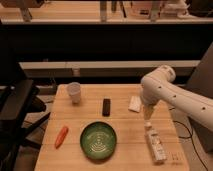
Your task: Push the eraser across the table
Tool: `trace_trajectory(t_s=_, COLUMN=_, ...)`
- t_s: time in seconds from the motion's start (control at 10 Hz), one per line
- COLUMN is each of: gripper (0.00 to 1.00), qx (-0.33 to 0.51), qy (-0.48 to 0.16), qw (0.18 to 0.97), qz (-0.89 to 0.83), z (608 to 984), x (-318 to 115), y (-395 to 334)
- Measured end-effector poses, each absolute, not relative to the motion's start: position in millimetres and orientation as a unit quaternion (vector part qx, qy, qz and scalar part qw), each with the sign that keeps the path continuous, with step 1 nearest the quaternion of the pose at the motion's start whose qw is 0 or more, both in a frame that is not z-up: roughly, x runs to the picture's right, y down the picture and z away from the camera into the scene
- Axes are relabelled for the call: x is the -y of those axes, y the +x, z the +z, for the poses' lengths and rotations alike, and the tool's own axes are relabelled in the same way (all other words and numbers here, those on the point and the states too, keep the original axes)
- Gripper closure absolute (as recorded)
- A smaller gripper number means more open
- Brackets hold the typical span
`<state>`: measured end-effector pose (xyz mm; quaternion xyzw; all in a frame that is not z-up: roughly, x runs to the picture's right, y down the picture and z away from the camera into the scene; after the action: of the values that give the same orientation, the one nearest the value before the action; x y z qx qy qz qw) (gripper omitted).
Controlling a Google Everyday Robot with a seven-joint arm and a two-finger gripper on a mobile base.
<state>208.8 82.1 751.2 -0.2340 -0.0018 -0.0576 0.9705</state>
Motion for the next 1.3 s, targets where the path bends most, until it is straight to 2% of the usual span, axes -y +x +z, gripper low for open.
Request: trace_trajectory(t_s=1.3, gripper=0.2, qx=0.025, qy=-0.228, qw=0.969, qz=-0.091, z=768.8, x=-71.7, y=186.9)
